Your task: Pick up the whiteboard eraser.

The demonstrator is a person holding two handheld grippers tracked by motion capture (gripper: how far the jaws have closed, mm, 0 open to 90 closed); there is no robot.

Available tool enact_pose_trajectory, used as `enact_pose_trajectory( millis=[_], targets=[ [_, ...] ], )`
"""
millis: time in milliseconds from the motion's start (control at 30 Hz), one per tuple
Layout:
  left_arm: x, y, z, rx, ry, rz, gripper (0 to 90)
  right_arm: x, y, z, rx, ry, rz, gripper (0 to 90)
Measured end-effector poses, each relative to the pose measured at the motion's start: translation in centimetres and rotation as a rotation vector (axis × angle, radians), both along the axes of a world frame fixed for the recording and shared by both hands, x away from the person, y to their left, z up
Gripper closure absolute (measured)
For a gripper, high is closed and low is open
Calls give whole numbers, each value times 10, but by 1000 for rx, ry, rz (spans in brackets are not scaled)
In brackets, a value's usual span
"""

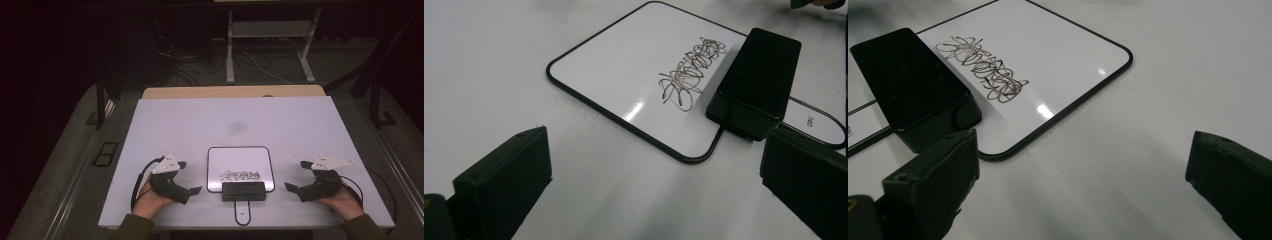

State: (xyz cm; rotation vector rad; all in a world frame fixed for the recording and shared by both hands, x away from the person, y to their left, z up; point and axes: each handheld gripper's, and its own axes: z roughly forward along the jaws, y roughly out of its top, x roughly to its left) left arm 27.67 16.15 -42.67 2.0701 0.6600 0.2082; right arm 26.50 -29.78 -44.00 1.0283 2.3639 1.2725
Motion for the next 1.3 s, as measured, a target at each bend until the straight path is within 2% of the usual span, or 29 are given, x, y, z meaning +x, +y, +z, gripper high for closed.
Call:
enact_pose_trajectory(
  millis=[33, 300, 400, 700, 867, 1100, 1300],
  targets=[
    [0, 0, 0, -12, 3, 7, 0, 0, 0, 0, 1, 0, 0, 0],
    [1, 2, 1, -24, 10, 14, 0, 0, -2, -1, 16, 13, 2, 0],
    [2, 2, 1, -14, 8, 1, 0, 0, -3, 0, 15, 12, 2, 0],
    [4, -1, 5, -29, 0, -18, 0, 0, -1, 2, 14, 9, 8, 0],
    [6, -5, 5, -42, 4, -18, 0, 0, -1, 2, 16, 9, 10, 0],
    [11, -13, 6, -29, 11, -39, 0, 2, -2, 2, 28, 21, 7, 0],
    [13, -19, 8, -40, 18, -44, 0, 2, -1, 1, 33, 32, 3, 0]
  ],
)
